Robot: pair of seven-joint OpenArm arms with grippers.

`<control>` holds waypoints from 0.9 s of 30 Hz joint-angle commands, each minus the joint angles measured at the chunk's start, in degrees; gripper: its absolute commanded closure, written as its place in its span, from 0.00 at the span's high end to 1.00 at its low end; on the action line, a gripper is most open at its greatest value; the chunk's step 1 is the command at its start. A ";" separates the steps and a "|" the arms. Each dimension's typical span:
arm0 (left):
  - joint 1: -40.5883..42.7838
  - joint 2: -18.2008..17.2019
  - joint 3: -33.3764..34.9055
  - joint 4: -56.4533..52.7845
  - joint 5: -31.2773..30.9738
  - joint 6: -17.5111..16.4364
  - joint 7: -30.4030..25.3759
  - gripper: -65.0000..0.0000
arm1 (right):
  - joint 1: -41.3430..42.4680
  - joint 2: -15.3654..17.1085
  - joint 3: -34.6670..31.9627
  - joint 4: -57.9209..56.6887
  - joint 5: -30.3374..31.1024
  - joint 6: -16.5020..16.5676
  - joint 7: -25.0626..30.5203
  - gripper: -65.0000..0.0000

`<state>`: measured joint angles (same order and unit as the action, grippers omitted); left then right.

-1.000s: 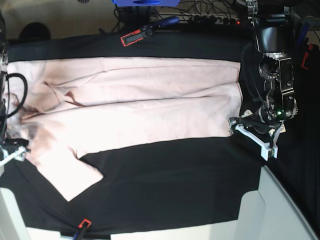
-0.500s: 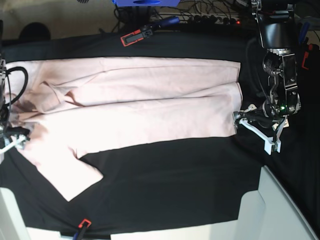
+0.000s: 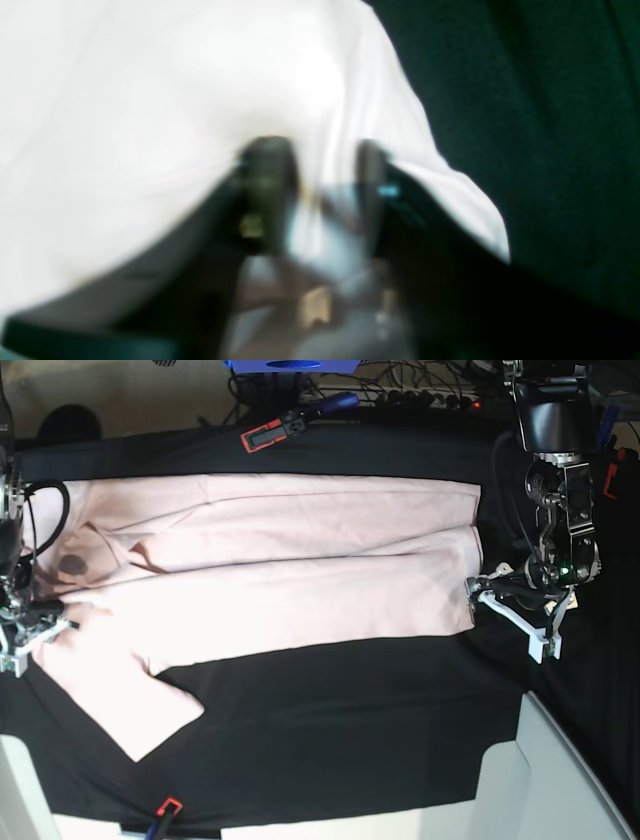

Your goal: Fold the T-shirt properly

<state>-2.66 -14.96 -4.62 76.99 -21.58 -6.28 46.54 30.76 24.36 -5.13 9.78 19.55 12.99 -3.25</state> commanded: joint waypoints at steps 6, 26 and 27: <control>-1.34 -0.64 -0.17 0.77 -0.26 -0.18 -1.14 0.89 | 1.10 0.74 0.16 0.55 -0.08 -0.47 -0.23 0.00; -14.88 6.57 0.27 -18.66 -0.17 -0.18 -1.58 0.91 | 1.02 0.74 -0.02 2.57 -0.25 -0.20 -2.42 0.00; -15.67 6.57 0.27 -19.63 -0.17 -0.18 -1.58 0.91 | 1.02 0.74 -0.02 2.57 -0.25 -0.11 -2.42 0.00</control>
<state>-17.32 -7.99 -4.25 56.49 -21.43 -6.24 45.50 30.44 24.23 -5.13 11.79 19.31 12.64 -5.65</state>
